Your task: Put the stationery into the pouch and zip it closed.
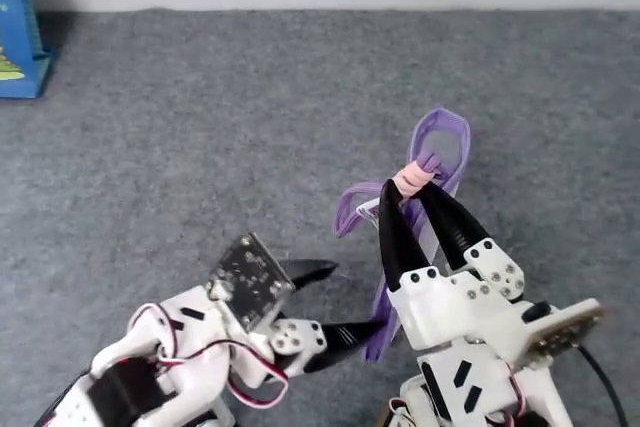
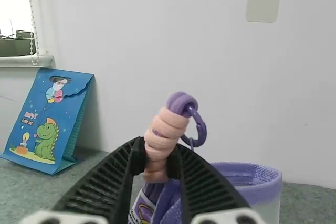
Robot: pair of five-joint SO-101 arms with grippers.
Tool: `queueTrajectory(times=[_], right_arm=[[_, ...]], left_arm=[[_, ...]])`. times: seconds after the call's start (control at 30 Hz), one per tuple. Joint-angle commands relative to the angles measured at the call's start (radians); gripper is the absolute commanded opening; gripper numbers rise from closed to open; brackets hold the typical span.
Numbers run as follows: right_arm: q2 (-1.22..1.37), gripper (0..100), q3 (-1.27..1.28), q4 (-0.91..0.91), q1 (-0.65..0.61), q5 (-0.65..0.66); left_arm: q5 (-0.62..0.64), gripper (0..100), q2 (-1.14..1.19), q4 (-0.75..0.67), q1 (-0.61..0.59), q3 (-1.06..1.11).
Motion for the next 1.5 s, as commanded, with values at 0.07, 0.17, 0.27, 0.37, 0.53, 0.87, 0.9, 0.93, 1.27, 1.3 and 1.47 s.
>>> queueTrajectory(times=[0.07, 0.17, 0.27, 0.37, 0.53, 0.87, 0.9, 0.93, 1.27, 1.3, 1.47], right_arm=[[-0.008, 0.8, -0.011, -0.012, -0.005, -0.028], [-0.008, 0.8, -0.012, 0.005, -0.005, -0.041], [-0.012, 0.8, -0.012, 0.025, -0.005, -0.041], [-0.012, 0.8, -0.012, 0.038, -0.005, -0.043], [-0.013, 0.8, -0.014, 0.038, -0.007, -0.068], [-0.013, 0.8, -0.023, 0.12, -0.071, -0.092], [-0.013, 0.8, -0.034, 0.125, -0.076, -0.092], [-0.013, 0.8, -0.046, 0.136, -0.076, -0.092], [-0.013, 0.8, -0.141, 0.237, -0.136, -0.166], [-0.013, 0.8, -0.149, 0.236, -0.136, -0.176], [-0.013, 0.8, -0.157, 0.236, -0.136, -0.183]], left_arm=[[0.015, 28, -0.008, -0.123, 0.083, 0.051], [0.015, 27, -0.006, -0.201, 0.078, 0.11], [0.015, 27, -0.006, -0.258, 0.078, 0.154], [0.015, 27, -0.002, -0.299, 0.068, 0.171], [0.015, 27, 0.0, -0.387, 0.0, 0.205], [0.015, 25, 0.0, -0.413, -0.008, 0.231], [0.015, 24, 0.0, -0.413, -0.008, 0.231], [0.015, 23, 0.0, -0.413, -0.008, 0.231], [0.015, 22, 0.0, -0.47, -0.008, 0.259], [0.017, 22, 0.002, -0.488, -0.008, 0.278], [0.017, 22, 0.002, -0.542, -0.008, 0.36]])
